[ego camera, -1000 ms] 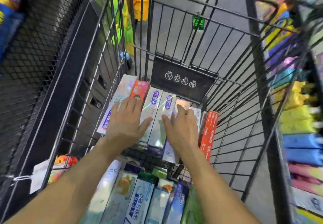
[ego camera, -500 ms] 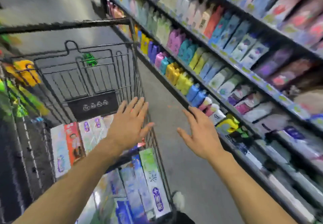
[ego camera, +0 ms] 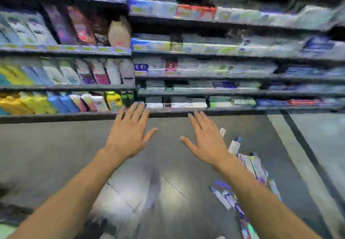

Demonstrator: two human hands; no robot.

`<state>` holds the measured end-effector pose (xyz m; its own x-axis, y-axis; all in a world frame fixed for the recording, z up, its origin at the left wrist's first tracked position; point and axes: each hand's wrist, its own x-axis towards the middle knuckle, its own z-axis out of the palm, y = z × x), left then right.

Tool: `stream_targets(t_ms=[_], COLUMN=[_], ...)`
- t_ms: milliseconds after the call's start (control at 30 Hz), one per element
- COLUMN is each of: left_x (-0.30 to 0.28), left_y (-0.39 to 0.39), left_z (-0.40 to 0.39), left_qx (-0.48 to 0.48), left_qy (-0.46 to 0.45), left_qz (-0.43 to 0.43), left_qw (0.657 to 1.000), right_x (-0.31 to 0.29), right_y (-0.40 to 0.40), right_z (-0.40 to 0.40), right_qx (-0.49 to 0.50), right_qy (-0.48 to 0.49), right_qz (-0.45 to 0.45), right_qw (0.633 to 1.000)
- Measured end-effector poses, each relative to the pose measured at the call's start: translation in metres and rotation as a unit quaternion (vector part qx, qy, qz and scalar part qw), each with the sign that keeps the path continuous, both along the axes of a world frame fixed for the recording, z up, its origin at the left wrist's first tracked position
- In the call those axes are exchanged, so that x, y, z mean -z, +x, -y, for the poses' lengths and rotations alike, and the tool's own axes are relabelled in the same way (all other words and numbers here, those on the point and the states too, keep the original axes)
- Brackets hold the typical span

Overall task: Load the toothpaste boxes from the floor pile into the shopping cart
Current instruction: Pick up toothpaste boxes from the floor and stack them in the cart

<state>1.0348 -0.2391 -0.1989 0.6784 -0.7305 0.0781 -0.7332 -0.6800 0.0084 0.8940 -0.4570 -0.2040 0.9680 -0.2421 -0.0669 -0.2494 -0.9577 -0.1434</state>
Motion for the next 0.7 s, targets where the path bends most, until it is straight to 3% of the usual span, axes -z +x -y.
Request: stream_targets(t_ms=[200, 367, 533, 700], left_x=[0.044, 0.098, 0.157, 0.251], left_y=[-0.122, -0.212, -0.264, -0.287], left_z=[0.211, 0.335, 0.402, 0.433], left_qx=[0.101, 0.163, 0.237, 0.302], left_qy=[0.059, 0.091, 0.111, 0.111], left_qz=[-0.024, -0.078, -0.087, -0.085], left_qw=[0.993, 0.979, 0.961, 0.943], right_x=[0.039, 0.065, 0.126, 0.228], right_y=[-0.177, -0.299, -0.370, -0.408], right_z=[0.178, 0.277, 0.306, 0.302], right_qx=[0.135, 0.243, 0.320, 0.378], right_qy=[0.032, 0.034, 0.055, 0.087], right_qz=[-0.047, -0.063, -0.080, -0.064], right_qw=[0.989, 0.967, 0.943, 0.919])
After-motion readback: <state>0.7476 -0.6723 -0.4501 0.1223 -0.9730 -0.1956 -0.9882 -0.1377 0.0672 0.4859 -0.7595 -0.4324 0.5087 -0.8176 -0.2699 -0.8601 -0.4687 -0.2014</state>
